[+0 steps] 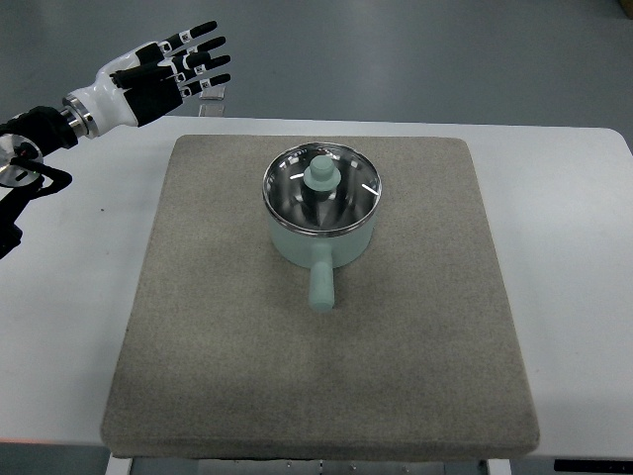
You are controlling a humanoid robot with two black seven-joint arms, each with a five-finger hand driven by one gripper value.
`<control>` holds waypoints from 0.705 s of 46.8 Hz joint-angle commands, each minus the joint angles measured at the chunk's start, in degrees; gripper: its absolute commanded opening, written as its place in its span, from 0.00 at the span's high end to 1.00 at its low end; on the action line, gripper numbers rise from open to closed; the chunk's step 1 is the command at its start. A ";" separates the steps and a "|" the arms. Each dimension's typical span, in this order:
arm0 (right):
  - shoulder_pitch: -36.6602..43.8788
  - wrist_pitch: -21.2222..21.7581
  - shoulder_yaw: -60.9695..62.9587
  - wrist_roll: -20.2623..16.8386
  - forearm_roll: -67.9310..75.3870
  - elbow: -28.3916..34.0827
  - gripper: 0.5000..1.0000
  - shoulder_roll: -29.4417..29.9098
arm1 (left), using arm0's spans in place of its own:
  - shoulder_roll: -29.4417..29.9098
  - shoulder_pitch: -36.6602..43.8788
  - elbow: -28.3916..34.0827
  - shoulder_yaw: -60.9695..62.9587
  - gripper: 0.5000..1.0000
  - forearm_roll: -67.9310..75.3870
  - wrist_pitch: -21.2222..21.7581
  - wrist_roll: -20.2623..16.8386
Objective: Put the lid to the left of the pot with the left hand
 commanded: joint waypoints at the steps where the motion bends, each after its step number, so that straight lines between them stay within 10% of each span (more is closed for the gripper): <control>1: -0.01 0.00 0.00 0.00 0.00 0.00 0.16 0.00 | -0.03 0.11 -0.01 0.13 0.00 0.08 0.00 0.09; 33: -0.01 0.00 0.00 0.00 0.00 0.00 0.16 0.00 | -0.12 -0.33 0.79 -0.14 0.00 0.08 0.09 -0.09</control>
